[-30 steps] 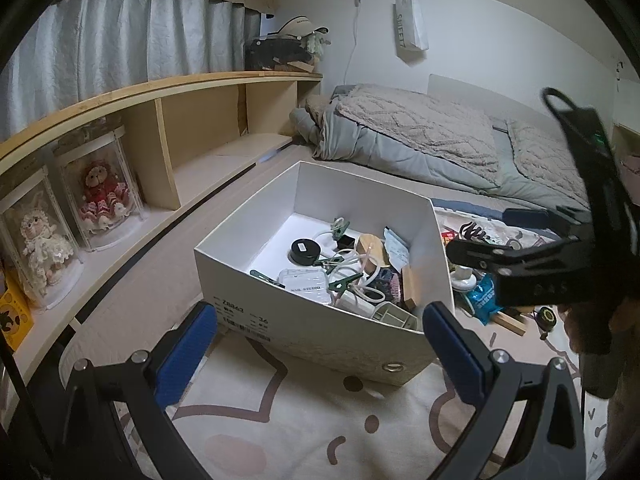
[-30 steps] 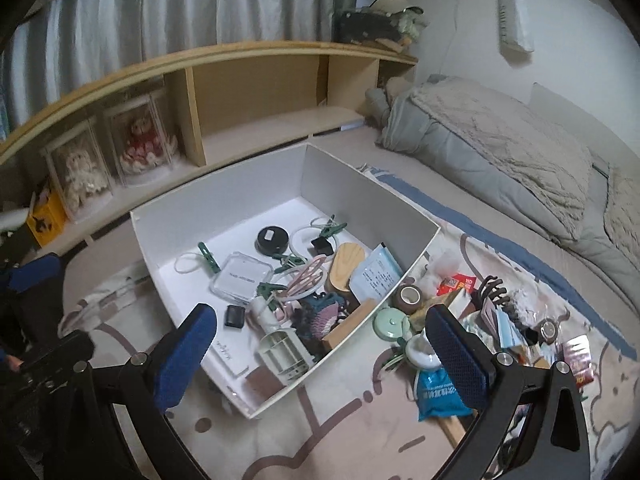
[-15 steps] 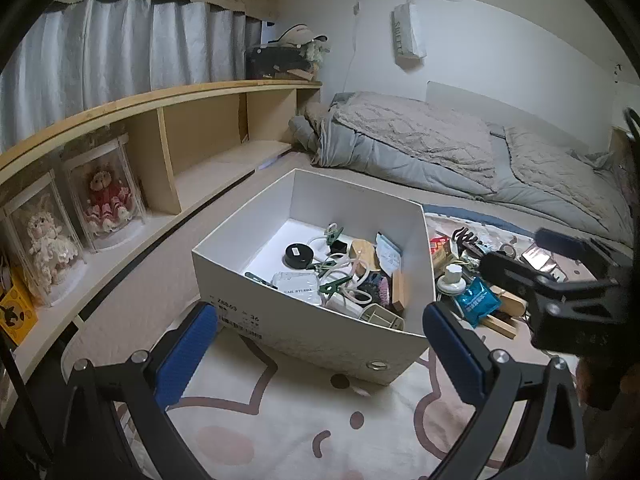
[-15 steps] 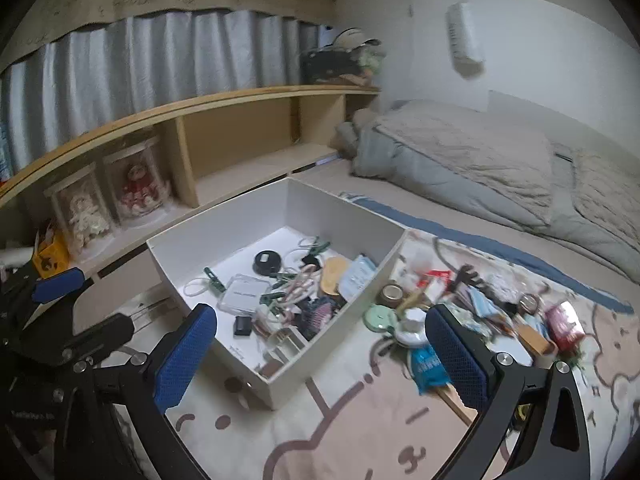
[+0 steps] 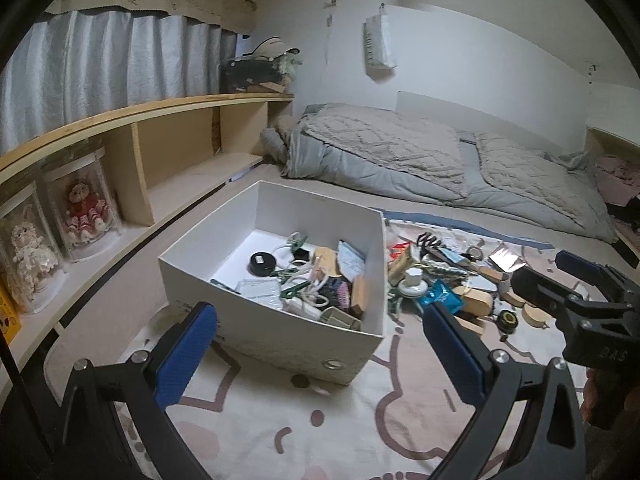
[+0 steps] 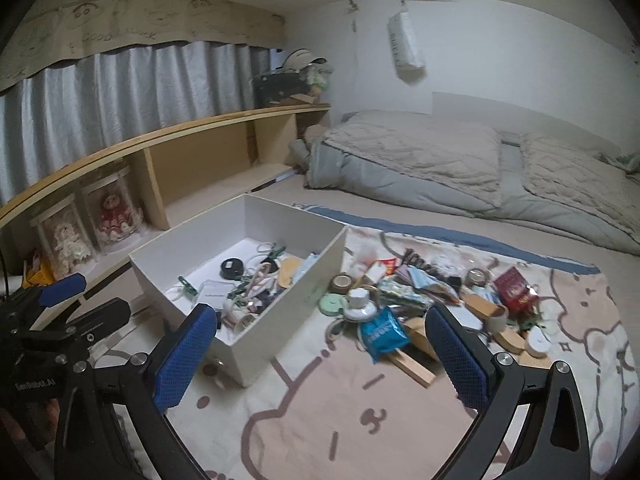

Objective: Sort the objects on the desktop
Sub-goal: 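Withdraw both tools from the shoe box back toward the pile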

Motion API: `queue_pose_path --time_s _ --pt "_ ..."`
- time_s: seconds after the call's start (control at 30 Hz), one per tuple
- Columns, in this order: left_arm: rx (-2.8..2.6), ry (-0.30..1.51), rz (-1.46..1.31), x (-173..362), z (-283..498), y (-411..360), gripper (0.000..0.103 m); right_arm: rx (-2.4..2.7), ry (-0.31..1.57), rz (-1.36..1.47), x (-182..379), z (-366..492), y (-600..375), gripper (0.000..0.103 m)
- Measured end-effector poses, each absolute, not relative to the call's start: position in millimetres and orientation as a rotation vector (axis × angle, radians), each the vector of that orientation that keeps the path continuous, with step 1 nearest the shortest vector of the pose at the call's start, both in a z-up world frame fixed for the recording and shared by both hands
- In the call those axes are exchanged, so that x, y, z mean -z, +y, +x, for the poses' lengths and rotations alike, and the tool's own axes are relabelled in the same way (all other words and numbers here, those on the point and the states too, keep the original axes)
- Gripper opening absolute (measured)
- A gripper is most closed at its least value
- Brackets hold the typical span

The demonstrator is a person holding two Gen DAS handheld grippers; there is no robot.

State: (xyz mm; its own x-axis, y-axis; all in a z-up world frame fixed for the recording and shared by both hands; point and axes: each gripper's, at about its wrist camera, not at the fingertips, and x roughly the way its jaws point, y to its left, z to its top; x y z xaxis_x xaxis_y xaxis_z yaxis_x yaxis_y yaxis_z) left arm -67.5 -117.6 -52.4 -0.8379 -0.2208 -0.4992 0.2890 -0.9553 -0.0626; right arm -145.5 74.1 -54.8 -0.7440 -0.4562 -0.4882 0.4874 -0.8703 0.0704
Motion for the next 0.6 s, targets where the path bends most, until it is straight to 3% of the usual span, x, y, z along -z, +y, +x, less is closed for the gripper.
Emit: queue_pose_path --time_s 0.6 --pt "2.892 0.179 0.709 50 -91 -79 0.103 2.738 0.067 0.694 55 -140 150 0.103"
